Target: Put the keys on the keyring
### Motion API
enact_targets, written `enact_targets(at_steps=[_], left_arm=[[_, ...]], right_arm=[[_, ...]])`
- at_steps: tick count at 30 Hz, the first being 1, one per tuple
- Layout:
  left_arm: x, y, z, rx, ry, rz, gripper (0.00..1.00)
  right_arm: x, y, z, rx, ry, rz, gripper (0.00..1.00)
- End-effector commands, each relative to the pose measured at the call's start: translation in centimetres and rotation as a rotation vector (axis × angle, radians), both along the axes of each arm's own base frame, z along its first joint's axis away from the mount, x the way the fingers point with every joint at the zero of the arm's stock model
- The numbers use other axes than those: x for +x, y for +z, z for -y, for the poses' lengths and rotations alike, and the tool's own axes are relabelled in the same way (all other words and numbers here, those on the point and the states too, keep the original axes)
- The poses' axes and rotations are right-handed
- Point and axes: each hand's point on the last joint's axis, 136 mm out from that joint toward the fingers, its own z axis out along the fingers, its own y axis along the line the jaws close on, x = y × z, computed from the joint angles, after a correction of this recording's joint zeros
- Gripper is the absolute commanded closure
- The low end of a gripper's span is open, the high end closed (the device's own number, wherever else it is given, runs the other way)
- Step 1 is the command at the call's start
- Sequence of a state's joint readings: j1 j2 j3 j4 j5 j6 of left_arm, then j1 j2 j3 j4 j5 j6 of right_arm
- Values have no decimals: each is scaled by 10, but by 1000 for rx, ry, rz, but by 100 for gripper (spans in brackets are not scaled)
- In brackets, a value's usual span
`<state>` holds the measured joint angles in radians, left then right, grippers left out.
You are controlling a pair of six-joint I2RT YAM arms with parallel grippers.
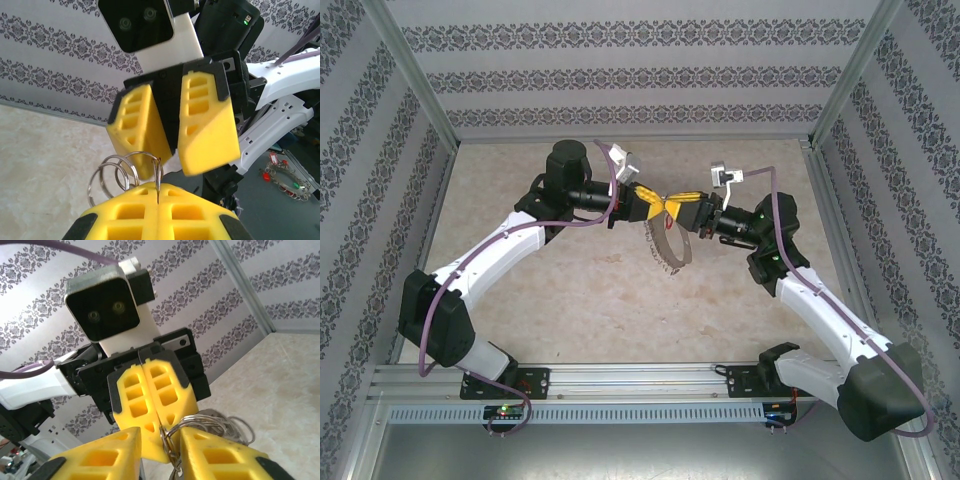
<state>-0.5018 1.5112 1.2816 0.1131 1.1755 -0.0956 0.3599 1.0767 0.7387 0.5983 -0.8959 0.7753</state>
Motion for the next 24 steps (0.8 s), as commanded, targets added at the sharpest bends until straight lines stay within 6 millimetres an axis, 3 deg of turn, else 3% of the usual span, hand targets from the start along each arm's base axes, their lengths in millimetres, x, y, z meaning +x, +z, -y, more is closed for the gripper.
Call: enact_targets(at_steps=[1,7,10,14,16,19,24], left_arm=[[-2,27,-1,-59,-30,80,100],[-1,27,0,-56,-35,73,100],[2,26,0,-46,-18,70,100],[12,25,-12,-21,65,95,65],[17,25,-23,-8,108,107,56],[24,22,-37,25,155,110,50],[22,7,-45,131,142,100,49]], right_arm=[[-12,9,-5,2,51,68,79],[-13,7,-4,-4,46,71,100],[-11,8,-2,-15,27,72,100],[-3,3,2,-67,-1,63,100],[2,-2,4,-109,-11,59,100],[11,-11,3,-171,-8,35,100],[16,-25,-4,-314,13,10,100]])
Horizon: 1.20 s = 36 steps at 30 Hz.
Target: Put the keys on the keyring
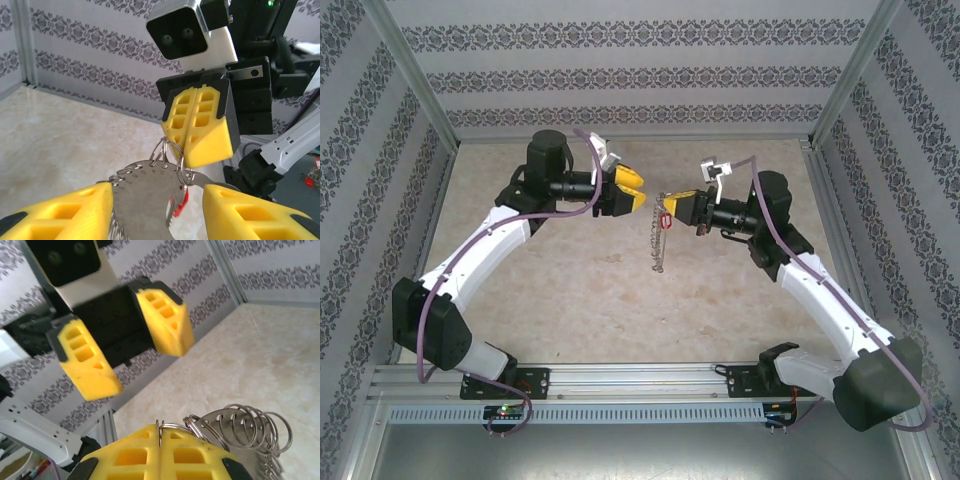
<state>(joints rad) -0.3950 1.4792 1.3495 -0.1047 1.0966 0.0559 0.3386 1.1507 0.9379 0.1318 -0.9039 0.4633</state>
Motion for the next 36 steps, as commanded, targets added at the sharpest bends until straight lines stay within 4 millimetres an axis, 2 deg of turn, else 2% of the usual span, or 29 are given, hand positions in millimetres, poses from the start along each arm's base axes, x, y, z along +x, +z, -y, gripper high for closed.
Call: enact_targets(at_steps=[1,10,14,36], left_arm=[[-12,1,-6,75,-33,31,50],[-8,-19,0,138,-115,-62,56],[-9,-24,2,138,-144,-88,59],[-11,-31,28,74,-263,-178,60]], right_arm=[[-6,-7,-6,-140,41,25,100],[5,-14,-6,-351,12,30,100],[4,-10,-9,-352,27,36,100],[7,-7,-17,-332,39,44,100]])
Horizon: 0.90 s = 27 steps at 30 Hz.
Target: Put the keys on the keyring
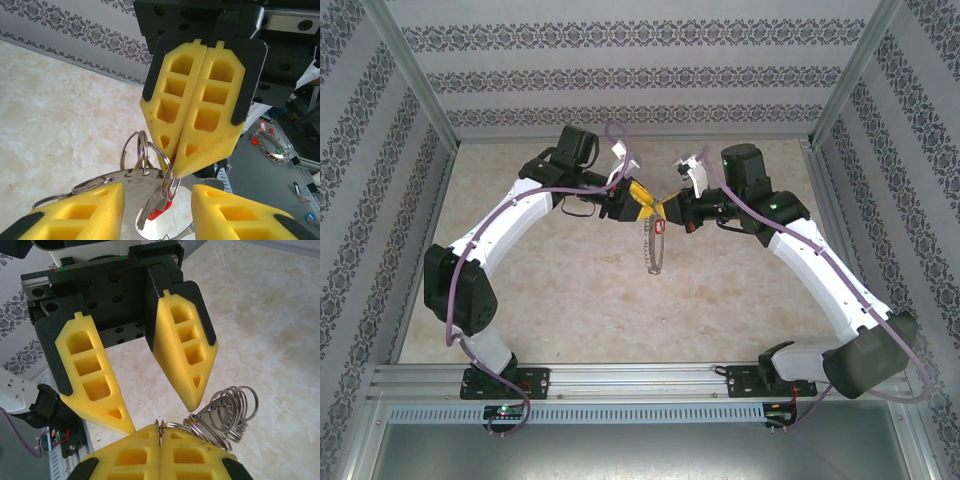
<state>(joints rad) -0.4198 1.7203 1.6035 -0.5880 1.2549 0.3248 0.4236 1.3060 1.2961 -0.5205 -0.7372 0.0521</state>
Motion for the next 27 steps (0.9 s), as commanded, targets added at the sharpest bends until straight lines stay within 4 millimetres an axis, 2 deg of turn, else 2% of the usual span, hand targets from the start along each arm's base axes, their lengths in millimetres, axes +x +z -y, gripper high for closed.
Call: enact_targets(at_steps=[1,6,11,16,24,27], left_arm=[[-4,15,8,-40,-40,16,60],[-6,14,12,-40,-52,13,65],[-7,12,15,-36,-60,5,73],[-10,9,16,-36,-70,-7,76],[-11,10,19,-41,-72,1,100],[-10,11,20,-47,-67,11,100]], right_arm=[[3,15,-4,22,9,58,100],[4,14,-4,22,5,58,100],[4,14,-4,22,1,59,100],[6,12,-3,18,-8,59,100],[7,15,-5,34,-6,60,100],[7,17,-6,45,-6,60,100]])
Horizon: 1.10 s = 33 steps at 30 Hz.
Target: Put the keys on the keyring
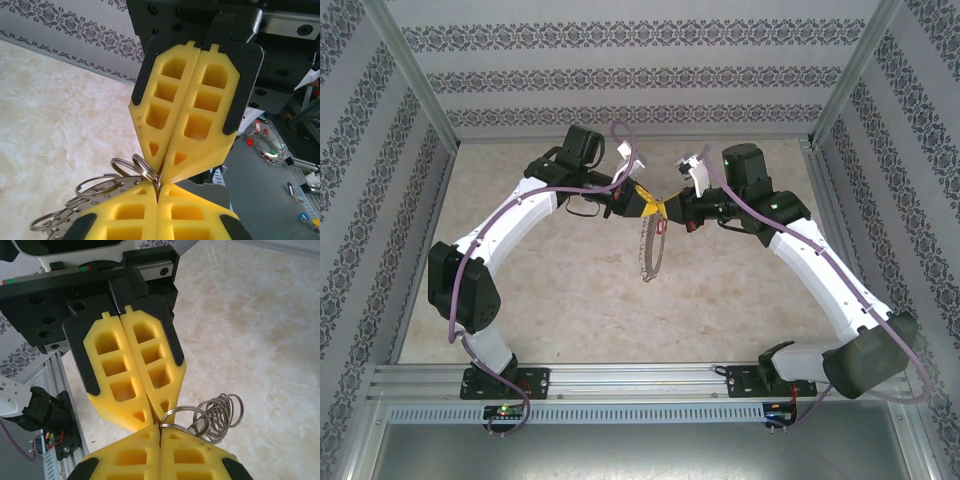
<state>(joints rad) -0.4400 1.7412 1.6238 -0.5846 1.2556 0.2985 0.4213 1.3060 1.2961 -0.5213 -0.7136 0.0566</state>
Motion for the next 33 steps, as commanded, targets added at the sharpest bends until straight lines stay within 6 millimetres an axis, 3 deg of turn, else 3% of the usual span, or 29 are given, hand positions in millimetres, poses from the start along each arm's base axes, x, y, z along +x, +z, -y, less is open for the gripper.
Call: enact_targets(at_steps=[1,3,6,13,18,22,29,33], left_arm=[[-8,12,11,-53,-51,41,100],[-7,13,11,-52,-33,66,100],[-4,16,9,-59,-6,107,100],[-3,30,7,-84,29,173,100],[1,42,5,-113,72,216,100],[2,54,4,-145,98,250,100],[4,63,3,-166,120,270,100],[5,63,4,-175,128,268,100]], right_arm=[[4,20,-9,60,16,59,100],[5,23,-8,73,4,58,98],[6,32,-3,106,-14,63,72],[0,50,30,198,-112,85,52],[0,21,47,207,-242,39,55],[-6,-1,51,216,-304,8,72],[-37,-17,9,221,-209,-18,85],[-53,-17,-23,207,-126,-13,82]])
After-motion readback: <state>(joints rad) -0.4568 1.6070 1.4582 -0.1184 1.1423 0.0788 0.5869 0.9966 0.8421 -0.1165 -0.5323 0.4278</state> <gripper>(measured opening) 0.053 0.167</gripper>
